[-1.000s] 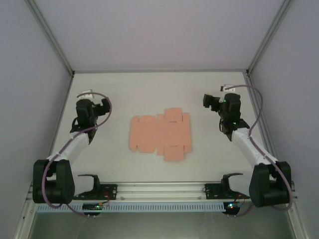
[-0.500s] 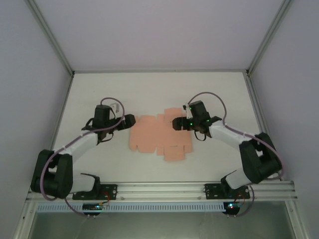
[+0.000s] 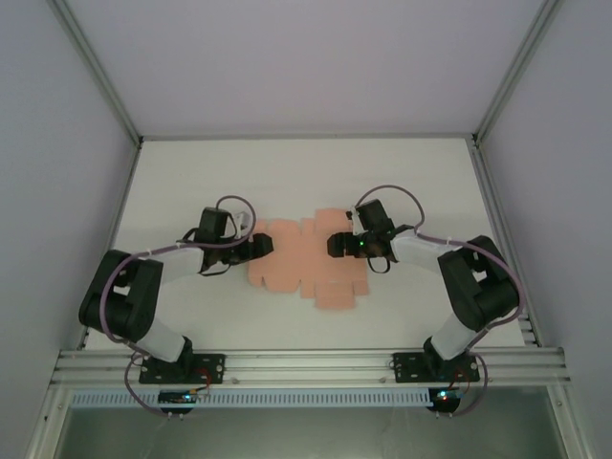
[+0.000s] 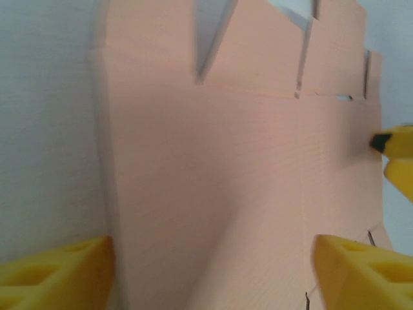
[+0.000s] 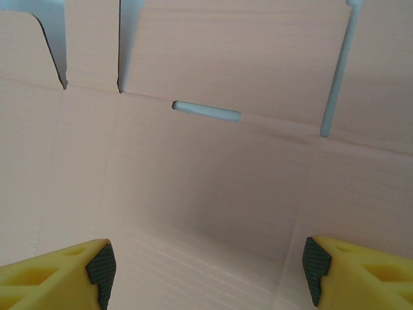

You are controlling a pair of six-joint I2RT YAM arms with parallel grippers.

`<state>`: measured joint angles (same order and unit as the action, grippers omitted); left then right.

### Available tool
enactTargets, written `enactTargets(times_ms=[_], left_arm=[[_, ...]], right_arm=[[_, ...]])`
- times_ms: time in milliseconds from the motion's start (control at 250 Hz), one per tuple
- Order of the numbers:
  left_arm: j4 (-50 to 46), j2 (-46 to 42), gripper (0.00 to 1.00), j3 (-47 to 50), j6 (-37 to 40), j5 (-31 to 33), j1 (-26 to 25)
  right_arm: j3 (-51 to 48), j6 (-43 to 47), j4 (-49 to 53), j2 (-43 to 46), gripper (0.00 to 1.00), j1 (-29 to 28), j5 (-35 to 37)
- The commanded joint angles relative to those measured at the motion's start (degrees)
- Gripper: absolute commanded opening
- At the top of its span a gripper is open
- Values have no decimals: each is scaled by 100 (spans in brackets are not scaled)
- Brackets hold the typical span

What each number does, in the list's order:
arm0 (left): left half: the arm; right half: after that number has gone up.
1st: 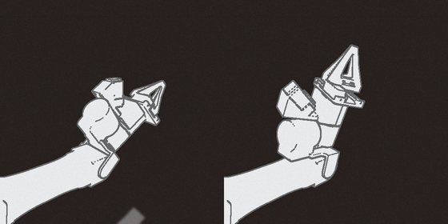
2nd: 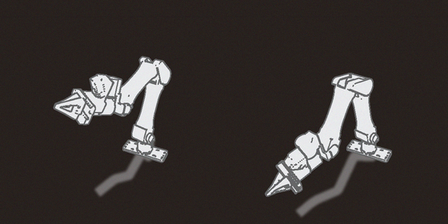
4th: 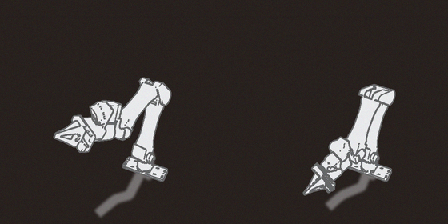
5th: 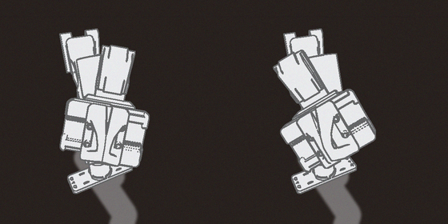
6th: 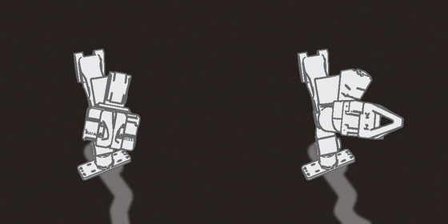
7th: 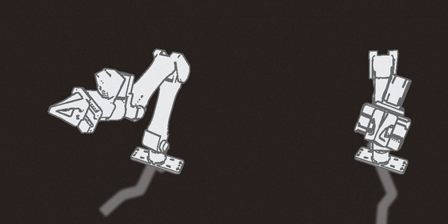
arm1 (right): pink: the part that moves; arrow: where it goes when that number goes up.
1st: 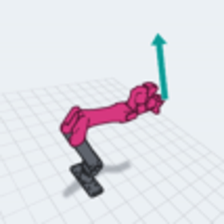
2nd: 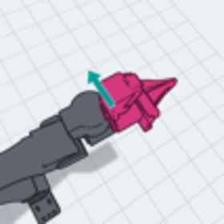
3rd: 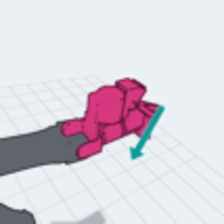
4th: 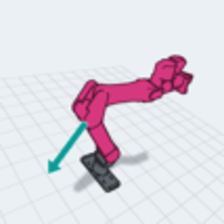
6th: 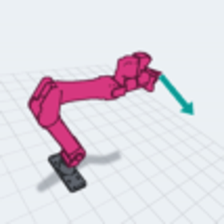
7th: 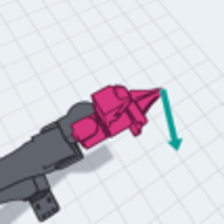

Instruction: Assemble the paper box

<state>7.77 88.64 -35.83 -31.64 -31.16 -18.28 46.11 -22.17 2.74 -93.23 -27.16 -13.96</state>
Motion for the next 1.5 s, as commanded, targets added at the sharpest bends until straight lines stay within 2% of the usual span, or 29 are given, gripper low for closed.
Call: enactTargets(times_ms=[0, 60, 172, 240, 468, 660, 775, 835, 991, 1079, 1171, 1331, 1411, 1499], left_arm=[[720, 113, 64, -51, -201, -562, -118], [912, 136, 50, -29, -320, -669, -149], [1163, -3, 15, 38, -485, -701, -131], [1209, -195, 0, 73, -505, -625, -124], [1604, -1130, 0, 18, -777, -653, -46], [2149, -1742, 0, -73, -1237, -959, 169], [2692, -1885, 0, -23, -1674, -1391, 321], [2897, -1946, 0, -2, -1827, -1492, 351], [3150, -2060, 0, 37, -2038, -1571, 361], [3309, -2108, 0, 46, -2112, -1632, 356], [3218, -2164, 0, 17, -2074, -1644, 360], [3026, -2256, 0, 58, -1917, -1512, 360], [2988, -2270, 0, 100, -1879, -1489, 360], [2975, -2284, 0, 139, -1790, -1457, 368]], right_arm=[[-88, -122, -100, -116, 79, -36, -19], [-109, -123, -116, -130, 79, -49, -15], [-136, -163, -113, -49, 80, -41, -66], [-120, -148, -62, 123, 81, -10, -60], [-108, 389, 455, 1434, 85, 478, -240], [-509, 373, 316, 2599, 90, 1330, -1179], [-577, 295, 267, 2856, 91, 1807, -1947], [-589, 202, 163, 2881, 88, 1960, -2336], [-609, 112, -203, 2810, 81, 2039, -3063], [-583, 62, -214, 2684, 68, 2048, -3371], [-541, 46, -243, 2609, 49, 2065, -3451], [-502, 129, -487, 2590, 27, 2074, -3633], [-487, 234, -441, 2607, 17, 2075, -3701], [-477, 403, -466, 2617, 15, 2074, -3800]])
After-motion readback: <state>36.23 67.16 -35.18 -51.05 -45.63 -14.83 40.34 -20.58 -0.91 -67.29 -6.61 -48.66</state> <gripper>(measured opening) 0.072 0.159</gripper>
